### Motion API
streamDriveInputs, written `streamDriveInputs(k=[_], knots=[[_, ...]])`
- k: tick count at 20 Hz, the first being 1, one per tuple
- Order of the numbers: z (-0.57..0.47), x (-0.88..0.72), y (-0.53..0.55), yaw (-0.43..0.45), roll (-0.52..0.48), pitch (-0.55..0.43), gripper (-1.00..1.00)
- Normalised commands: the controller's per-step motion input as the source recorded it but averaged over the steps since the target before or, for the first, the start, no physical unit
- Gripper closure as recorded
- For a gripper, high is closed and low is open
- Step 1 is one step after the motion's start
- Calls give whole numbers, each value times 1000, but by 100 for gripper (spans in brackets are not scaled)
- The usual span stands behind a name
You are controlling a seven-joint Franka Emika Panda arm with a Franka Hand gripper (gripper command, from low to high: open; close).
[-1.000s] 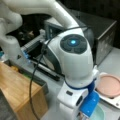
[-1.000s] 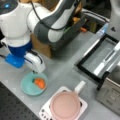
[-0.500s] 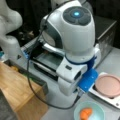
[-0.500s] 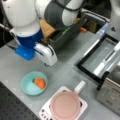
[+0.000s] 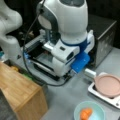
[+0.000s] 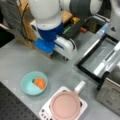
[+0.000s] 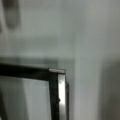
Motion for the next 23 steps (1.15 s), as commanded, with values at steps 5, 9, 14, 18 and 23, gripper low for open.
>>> streamDriveInputs(k=[5, 9, 14, 18, 23], knots=[[-65, -510, 204, -47, -70, -212, -100], [-72, -454, 189, -48, -45, -213, -100], [-113, -305, 171, -52, -31, -198, -100], [-155, -185, 108, -32, -30, -188, -100], [-133, -154, 102, -22, -43, -174, -100]])
